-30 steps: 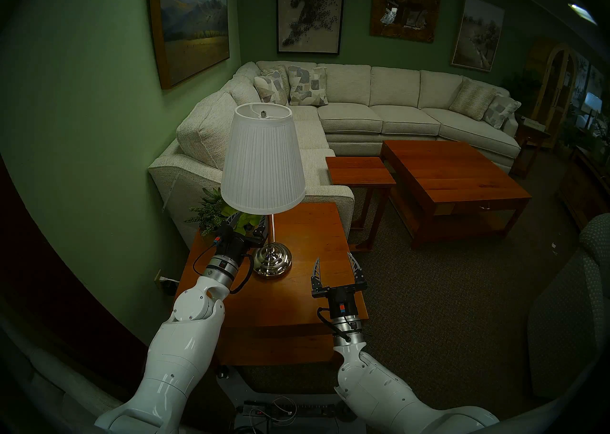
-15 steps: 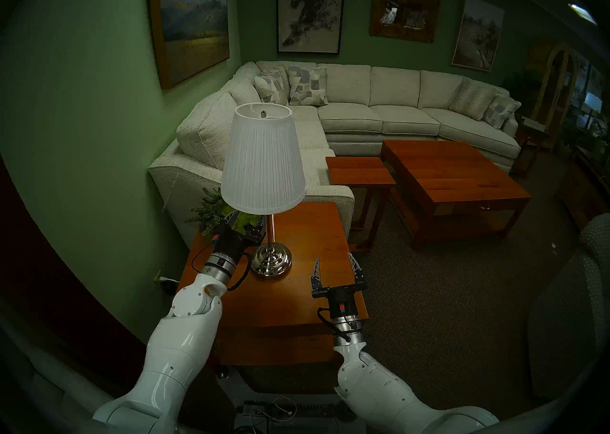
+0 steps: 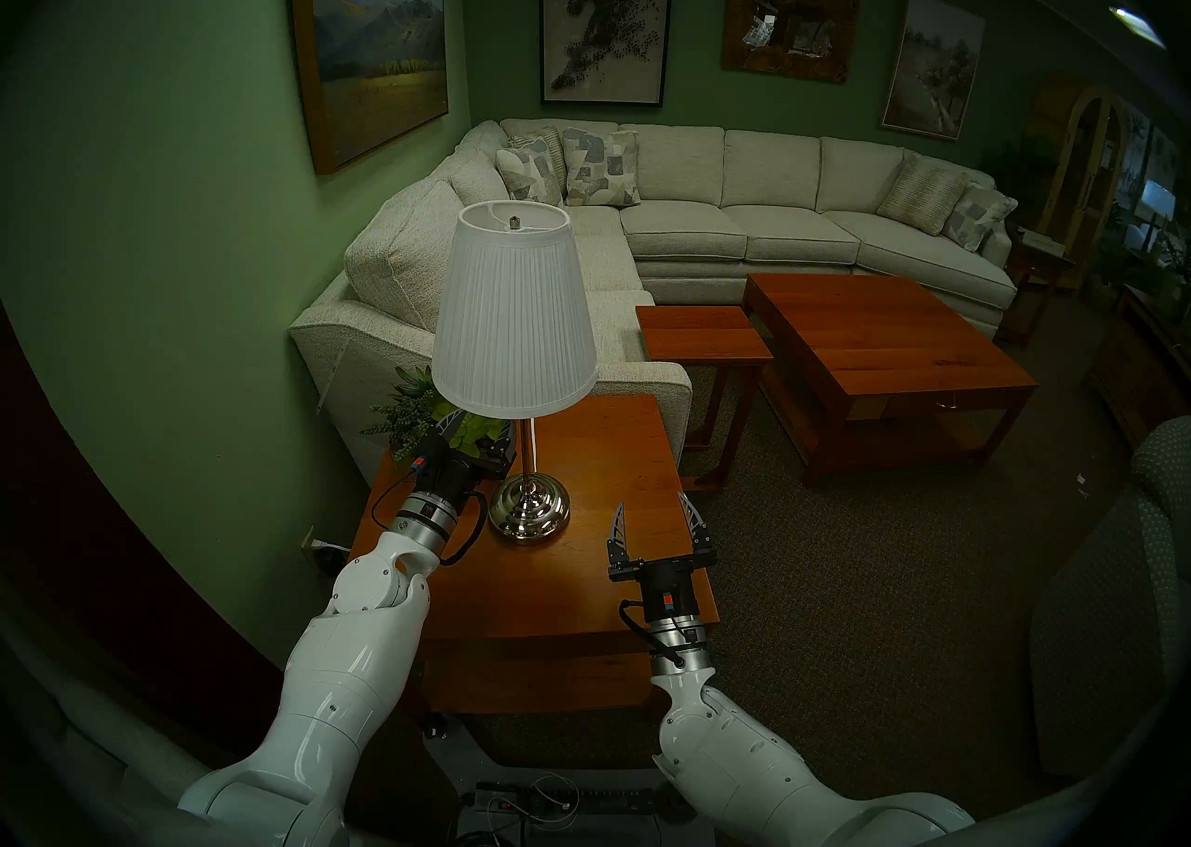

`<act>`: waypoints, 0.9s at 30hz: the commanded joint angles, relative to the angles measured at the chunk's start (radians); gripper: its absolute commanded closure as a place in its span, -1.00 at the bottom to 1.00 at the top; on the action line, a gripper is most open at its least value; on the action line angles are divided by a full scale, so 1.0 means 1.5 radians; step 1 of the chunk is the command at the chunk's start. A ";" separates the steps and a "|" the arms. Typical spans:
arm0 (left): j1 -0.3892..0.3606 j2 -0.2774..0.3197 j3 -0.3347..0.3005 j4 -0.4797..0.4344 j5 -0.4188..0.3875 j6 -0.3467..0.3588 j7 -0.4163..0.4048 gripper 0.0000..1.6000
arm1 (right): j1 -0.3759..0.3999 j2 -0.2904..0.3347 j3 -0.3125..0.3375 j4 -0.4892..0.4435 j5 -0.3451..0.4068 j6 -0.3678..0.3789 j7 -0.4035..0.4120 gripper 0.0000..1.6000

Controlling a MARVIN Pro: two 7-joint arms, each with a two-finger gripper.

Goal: Pull on string to turn on lamp

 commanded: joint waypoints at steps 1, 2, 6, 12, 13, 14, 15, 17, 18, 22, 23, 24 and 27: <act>-0.041 -0.006 0.003 -0.005 -0.003 -0.011 -0.010 -0.93 | 0.012 -0.001 0.001 -0.016 -0.002 -0.003 -0.002 -1.00; -0.043 -0.005 0.003 -0.001 -0.003 -0.011 -0.011 -0.93 | 0.012 -0.001 0.001 -0.016 -0.002 -0.003 -0.002 -1.00; -0.049 -0.007 0.001 0.010 -0.001 -0.014 -0.011 0.07 | 0.012 -0.001 0.001 -0.016 -0.002 -0.003 -0.002 -1.00; -0.056 -0.007 0.000 0.022 -0.004 -0.015 -0.021 0.15 | 0.012 -0.001 0.001 -0.016 -0.002 -0.003 -0.002 -1.00; -0.056 -0.007 0.000 0.022 -0.004 -0.016 -0.022 0.15 | 0.012 -0.001 0.001 -0.016 -0.002 -0.003 -0.002 -1.00; -0.056 -0.007 0.000 0.023 -0.004 -0.016 -0.022 0.19 | 0.012 -0.001 0.001 -0.016 -0.002 -0.003 -0.002 -1.00; -0.056 -0.007 0.000 0.022 -0.005 -0.015 -0.023 0.29 | 0.012 -0.001 0.001 -0.016 -0.002 -0.003 -0.002 -1.00; -0.056 -0.007 0.000 0.023 -0.005 -0.015 -0.026 0.66 | 0.012 -0.001 0.001 -0.016 -0.002 -0.003 -0.002 -1.00; -0.055 -0.008 0.000 0.023 -0.006 -0.016 -0.027 1.00 | 0.012 -0.001 0.001 -0.016 -0.002 -0.003 -0.002 -1.00; -0.049 -0.006 -0.001 0.017 -0.006 -0.016 -0.033 1.00 | 0.011 -0.001 0.001 -0.017 -0.002 -0.003 -0.002 -1.00; -0.048 -0.006 -0.001 0.017 -0.006 -0.016 -0.034 1.00 | 0.011 -0.001 0.001 -0.017 -0.002 -0.003 -0.002 -1.00; -0.047 -0.005 -0.002 0.017 -0.007 -0.015 -0.035 1.00 | 0.011 -0.001 0.001 -0.017 -0.002 -0.003 -0.002 -1.00; -0.041 0.000 -0.001 0.016 -0.003 -0.015 -0.041 1.00 | 0.011 -0.001 0.001 -0.017 -0.002 -0.003 -0.001 -1.00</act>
